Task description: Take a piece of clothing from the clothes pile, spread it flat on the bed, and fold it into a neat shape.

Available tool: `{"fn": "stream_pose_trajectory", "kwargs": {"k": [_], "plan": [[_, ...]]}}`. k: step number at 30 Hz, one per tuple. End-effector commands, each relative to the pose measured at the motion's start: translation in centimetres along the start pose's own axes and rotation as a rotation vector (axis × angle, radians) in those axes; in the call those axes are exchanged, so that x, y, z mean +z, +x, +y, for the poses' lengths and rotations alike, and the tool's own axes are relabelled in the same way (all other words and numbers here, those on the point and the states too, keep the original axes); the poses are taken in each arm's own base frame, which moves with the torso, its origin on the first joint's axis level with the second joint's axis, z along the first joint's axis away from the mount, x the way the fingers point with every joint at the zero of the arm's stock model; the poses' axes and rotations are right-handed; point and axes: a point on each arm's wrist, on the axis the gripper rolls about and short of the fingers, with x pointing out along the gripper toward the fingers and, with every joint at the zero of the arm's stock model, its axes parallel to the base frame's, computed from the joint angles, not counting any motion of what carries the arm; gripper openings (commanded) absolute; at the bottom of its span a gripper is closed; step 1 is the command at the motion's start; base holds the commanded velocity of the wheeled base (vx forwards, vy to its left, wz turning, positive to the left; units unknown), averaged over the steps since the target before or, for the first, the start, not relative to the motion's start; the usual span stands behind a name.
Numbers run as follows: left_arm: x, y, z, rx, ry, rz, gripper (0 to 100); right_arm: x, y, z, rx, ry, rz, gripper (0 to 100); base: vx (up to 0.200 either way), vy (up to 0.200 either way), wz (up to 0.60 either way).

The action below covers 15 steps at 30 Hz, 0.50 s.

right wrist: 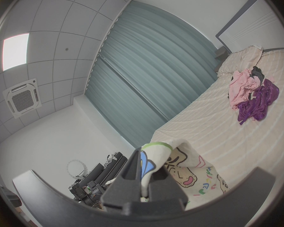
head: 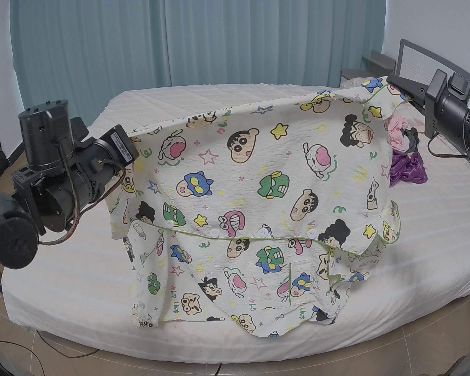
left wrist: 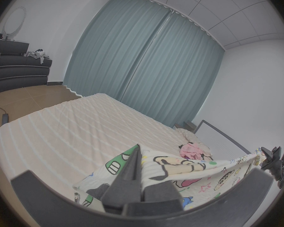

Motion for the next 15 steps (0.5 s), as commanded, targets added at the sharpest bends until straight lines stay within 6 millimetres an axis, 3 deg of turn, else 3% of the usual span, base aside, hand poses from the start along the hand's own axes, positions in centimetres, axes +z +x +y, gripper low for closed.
{"fn": "stream_pose_trajectory", "kwargs": {"k": [1, 7, 15], "plan": [[-1.1, 2.7, 0.7, 0.052, 0.013, 0.022, 0, -0.5, 2.5, -1.7, -0.044, 0.012, 0.014, 0, 0.2, 0.0, 0.0], [-2.4, 5.5, 1.9, 0.107, 0.026, 0.047, 0, -1.2, 4.6, -4.0, -0.096, 0.026, 0.037, 0, 0.2, 0.0, 0.0], [-5.0, 8.8, 2.4, 0.14, 0.047, 0.1, 0, -2.2, 6.6, -8.6, -0.202, 0.057, 0.066, 0, 0.0, 0.0, 0.0]]}}
